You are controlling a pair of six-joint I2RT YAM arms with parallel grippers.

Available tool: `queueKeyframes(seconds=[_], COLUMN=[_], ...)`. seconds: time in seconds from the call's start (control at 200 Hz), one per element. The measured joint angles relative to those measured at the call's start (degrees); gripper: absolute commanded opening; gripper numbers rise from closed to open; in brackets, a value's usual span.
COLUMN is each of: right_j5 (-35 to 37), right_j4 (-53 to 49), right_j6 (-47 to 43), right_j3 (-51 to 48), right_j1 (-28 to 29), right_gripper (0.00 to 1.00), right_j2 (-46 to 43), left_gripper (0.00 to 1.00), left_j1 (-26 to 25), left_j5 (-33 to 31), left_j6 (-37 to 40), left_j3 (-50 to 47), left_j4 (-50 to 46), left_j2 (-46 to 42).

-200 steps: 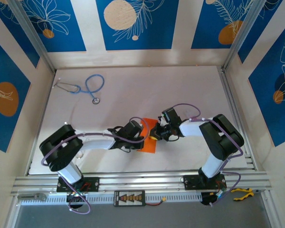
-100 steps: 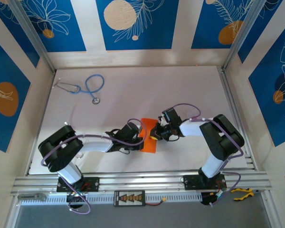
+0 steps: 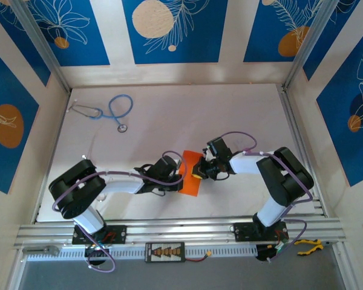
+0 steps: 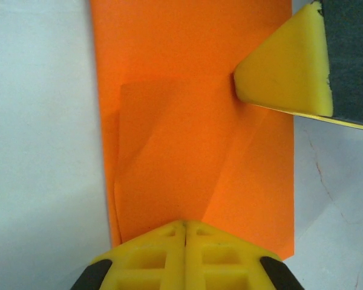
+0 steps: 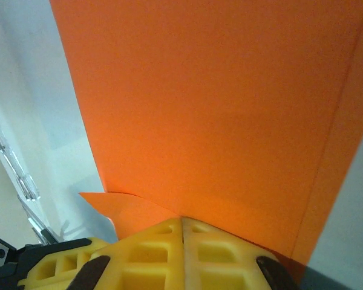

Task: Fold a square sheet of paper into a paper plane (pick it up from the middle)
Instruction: Fold the triangle a second time at the center of the table.

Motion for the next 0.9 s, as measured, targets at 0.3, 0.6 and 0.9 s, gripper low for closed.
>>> queueKeyframes(seconds=[0.3, 0.6, 0.9], right_j5=[3.80, 4.61, 4.02], right_j4=[-1.22, -3.74, -11.34], right_j6=[-1.25, -1.27, -1.18], right_j3=[-3.43, -7.08, -7.74], right_j1=[-5.64, -5.35, -1.27], right_gripper=[0.02, 0.06, 0.10], right_j2=[-5.90, -16.31, -18.25], left_gripper=[0.00, 0.00, 0.09], left_j1=[-0.02, -1.97, -9.11], left_j5=[0.02, -1.68, -9.11], left_j6=[-0.52, -9.09, -17.35], left_j3=[-0.04, -1.68, -2.69], left_j4=[0.15, 0.66, -0.04], left_j2=[-0.02, -1.57, -7.96])
